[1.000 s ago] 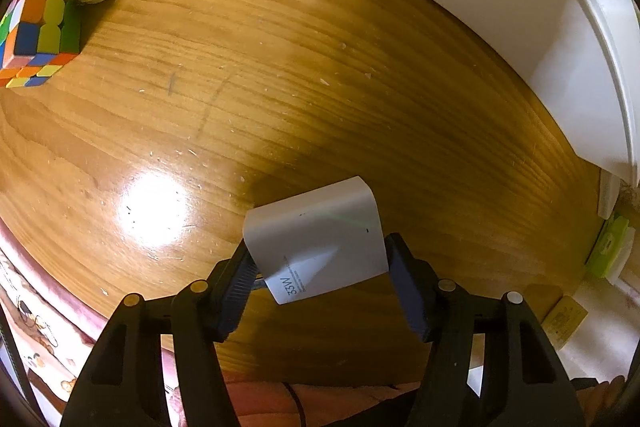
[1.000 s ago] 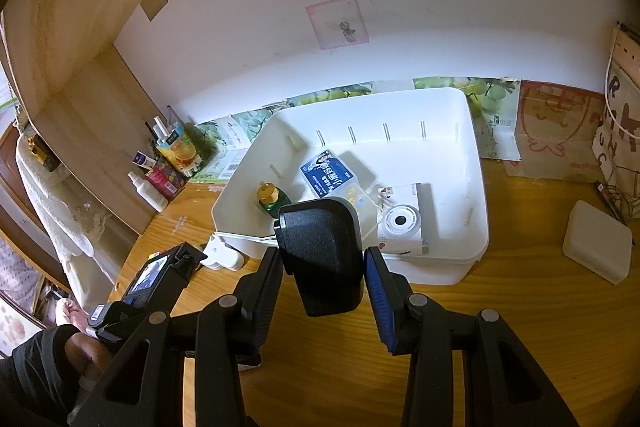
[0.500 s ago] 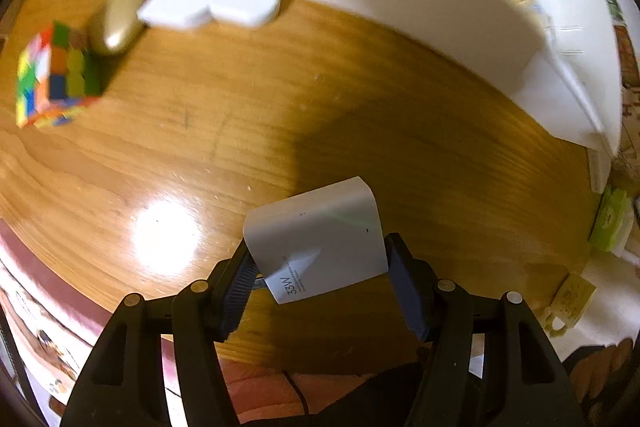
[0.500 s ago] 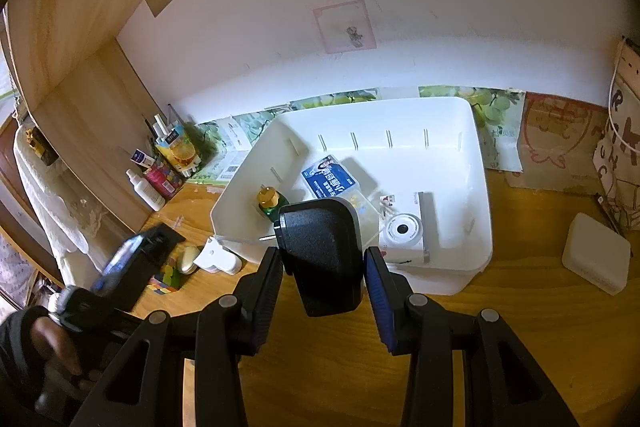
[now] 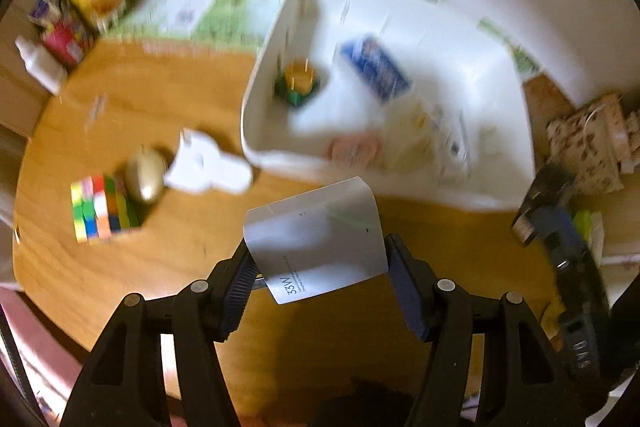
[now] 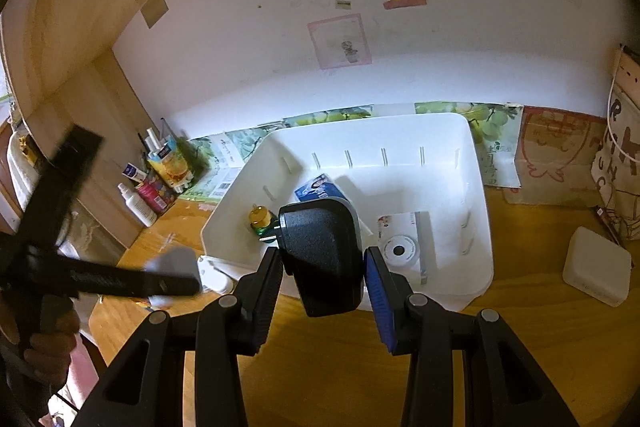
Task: Organize rigid objects
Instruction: 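Carry the charger and adapter over the white bin with both tools, then lower the charger and adapter into the bin and open both tools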
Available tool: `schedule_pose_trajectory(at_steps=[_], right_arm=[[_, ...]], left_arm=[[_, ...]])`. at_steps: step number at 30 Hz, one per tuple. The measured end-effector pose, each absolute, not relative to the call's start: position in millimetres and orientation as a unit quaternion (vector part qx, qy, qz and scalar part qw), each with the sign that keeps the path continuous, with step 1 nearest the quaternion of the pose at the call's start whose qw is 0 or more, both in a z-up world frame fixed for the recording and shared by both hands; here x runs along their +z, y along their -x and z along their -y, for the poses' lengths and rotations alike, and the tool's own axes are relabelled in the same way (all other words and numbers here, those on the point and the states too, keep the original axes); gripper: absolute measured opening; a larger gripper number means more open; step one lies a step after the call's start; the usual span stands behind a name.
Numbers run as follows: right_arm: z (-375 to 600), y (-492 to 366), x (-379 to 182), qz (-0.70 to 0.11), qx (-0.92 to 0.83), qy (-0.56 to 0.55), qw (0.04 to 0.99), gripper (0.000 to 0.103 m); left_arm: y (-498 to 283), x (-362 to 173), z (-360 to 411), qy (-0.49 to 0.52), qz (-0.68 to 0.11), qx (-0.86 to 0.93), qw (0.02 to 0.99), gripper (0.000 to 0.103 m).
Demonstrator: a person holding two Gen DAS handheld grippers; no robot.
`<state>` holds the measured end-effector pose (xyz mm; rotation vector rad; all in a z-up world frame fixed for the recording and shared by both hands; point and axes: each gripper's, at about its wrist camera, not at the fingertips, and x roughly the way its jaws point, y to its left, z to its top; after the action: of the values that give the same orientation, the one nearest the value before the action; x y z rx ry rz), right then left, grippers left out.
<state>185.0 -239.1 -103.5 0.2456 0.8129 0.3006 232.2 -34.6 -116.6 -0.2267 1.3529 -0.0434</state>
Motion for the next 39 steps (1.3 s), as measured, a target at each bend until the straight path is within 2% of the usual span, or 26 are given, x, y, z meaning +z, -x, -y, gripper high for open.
schedule_pose_trajectory(at_steps=[17,30,34,36,37,39], right_arm=[[245.3,-205.1,-128.6,-0.38,0.122,-0.114,0.91,0.042],[239.7,-223.1,-149.1,-0.4,0.133,-0.117,0.899,0.044],[240.8,-225.1,-152.5,-0.405,0.131,-0.119,0.897,0.051],[242.5,-224.9,-152.7,-0.405,0.129,-0.124,0.897,0.055],[242.9,-224.7,-152.7,-0.405,0.128,-0.126,0.896,0.058],[243.1,-224.5,-152.1,-0.405,0.126,-0.128,0.896,0.061]], left_arm=[[-255.9,-115.5,33.9,0.125,-0.484,-0.034,0.865,0.066],[-283.6,-134.0,56.4,0.075,-0.48,-0.022,0.874,0.067],[-286.0,-136.9,61.2,0.068,-0.481,-0.026,0.874,0.067],[-283.1,-128.8,63.9,0.055,-0.458,-0.028,0.887,0.073],[-282.1,-126.1,65.3,0.049,-0.45,-0.029,0.891,0.081],[-277.2,-117.8,67.6,0.04,-0.428,-0.035,0.902,0.083]])
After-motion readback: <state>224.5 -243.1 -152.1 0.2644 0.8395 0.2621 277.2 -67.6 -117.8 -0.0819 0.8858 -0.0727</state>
